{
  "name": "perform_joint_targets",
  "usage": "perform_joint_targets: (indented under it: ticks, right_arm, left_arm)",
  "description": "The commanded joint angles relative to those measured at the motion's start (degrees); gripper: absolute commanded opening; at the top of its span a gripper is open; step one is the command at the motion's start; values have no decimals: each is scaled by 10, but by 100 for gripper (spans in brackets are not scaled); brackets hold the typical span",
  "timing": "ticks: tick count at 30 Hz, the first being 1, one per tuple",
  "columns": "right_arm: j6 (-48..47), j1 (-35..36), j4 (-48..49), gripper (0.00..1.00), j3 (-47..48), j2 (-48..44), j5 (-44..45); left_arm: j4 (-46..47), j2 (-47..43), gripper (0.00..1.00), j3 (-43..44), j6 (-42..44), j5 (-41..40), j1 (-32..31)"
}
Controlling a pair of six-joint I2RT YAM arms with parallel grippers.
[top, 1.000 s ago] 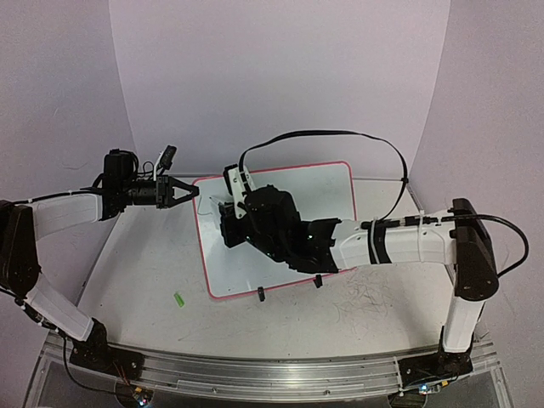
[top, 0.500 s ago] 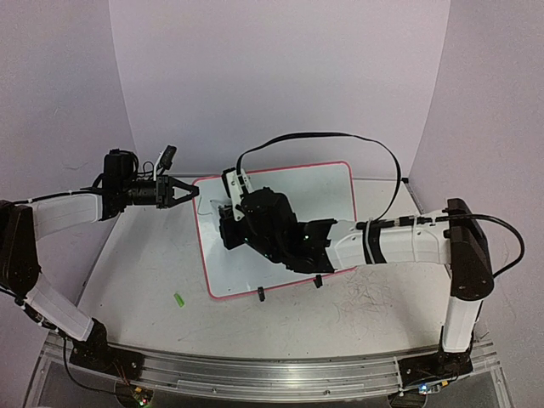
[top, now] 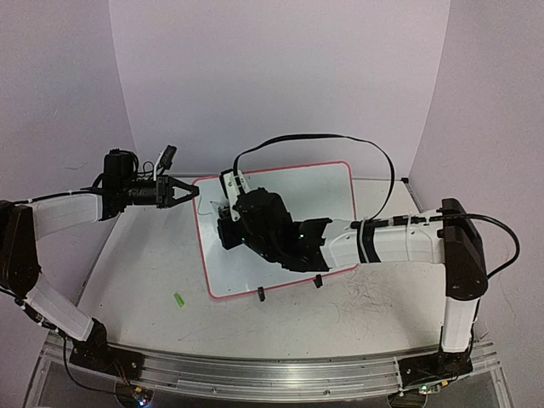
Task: Write a sentence on the whiteboard
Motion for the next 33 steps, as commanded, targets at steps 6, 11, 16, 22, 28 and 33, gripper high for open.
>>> perform_joint_targets:
  ticks: [6,11,16,22,28,33]
  right_arm:
    - [17,-3,-16,0,9,-1,7]
    - [24,-3,-18,0,-3,-3,-4]
    - [29,-2,-19,0,-12,-7,-7]
    - [36,-2,-23,0,-27,-16,-7]
    - [42,-2,-25,0,-47,-32,4]
    - [46,-3,-25,0,-55,-41,17]
  left_arm:
    - [11,-18,7,8,-21,14,0]
    - [11,-19,7,8,-21,15,0]
    - [11,-18,7,8,-21,14,0]
    - [11,-18,7,8,-21,14,0]
    - [11,-18,7,7,-21,14,0]
    - [11,-19,7,8,-21,15,0]
